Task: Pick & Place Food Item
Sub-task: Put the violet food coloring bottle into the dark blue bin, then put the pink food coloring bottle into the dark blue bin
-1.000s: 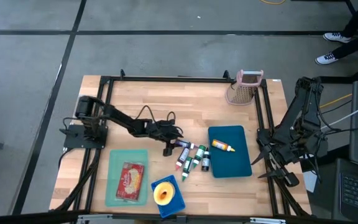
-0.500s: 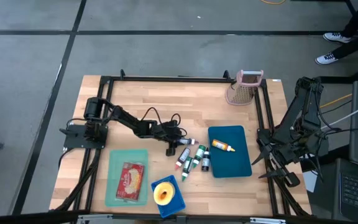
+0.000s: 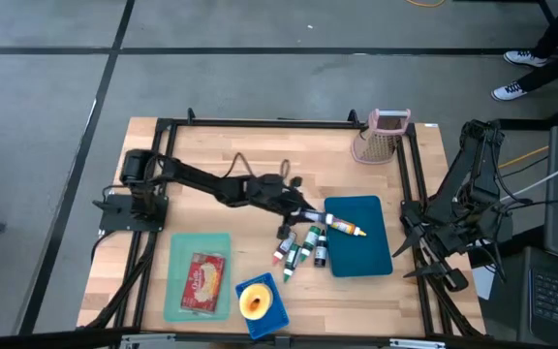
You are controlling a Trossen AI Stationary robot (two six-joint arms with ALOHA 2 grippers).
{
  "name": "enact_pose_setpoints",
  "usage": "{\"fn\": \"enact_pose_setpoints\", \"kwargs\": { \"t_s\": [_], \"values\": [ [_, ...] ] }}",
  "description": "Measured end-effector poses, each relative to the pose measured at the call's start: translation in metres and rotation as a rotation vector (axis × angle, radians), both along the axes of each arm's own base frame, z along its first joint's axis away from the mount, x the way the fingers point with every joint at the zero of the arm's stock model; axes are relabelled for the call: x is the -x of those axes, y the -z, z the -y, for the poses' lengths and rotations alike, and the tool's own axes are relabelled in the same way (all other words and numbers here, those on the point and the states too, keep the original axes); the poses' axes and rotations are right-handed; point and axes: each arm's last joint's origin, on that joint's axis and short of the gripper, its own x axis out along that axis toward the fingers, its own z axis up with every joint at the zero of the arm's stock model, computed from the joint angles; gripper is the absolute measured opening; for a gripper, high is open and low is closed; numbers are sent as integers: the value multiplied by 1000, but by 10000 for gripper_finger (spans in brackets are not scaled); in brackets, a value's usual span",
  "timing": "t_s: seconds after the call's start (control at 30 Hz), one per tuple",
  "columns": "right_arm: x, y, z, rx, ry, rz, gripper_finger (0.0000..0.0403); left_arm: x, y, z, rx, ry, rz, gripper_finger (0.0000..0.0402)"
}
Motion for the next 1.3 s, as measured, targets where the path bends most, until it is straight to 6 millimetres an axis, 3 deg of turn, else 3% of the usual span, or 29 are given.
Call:
{"fn": "enact_pose_setpoints", "kwargs": {
  "t_s": [0.23,0.5,0.57,0.77,0.97,1.2,1.3],
  "values": [
    [0,0,0,-6,0,0,217,-53,-14,7,-52,95,-58,121],
    [0,0,-1,-5,-4,-2,217,-99,18,-9,8,155,-135,121],
    [0,0,-2,-6,-18,-4,217,-105,24,-13,17,151,-139,136],
    [0,0,-2,1,-30,0,217,-111,15,-15,16,164,-77,197],
    [-1,-6,-3,126,-64,110,217,-110,10,-14,39,190,-68,207],
    [-9,-14,-8,-16,-411,123,217,-110,7,-12,46,203,-57,202],
    [-9,0,-1,9,-510,104,217,-110,6,-10,71,231,-52,203]
  ]
}}
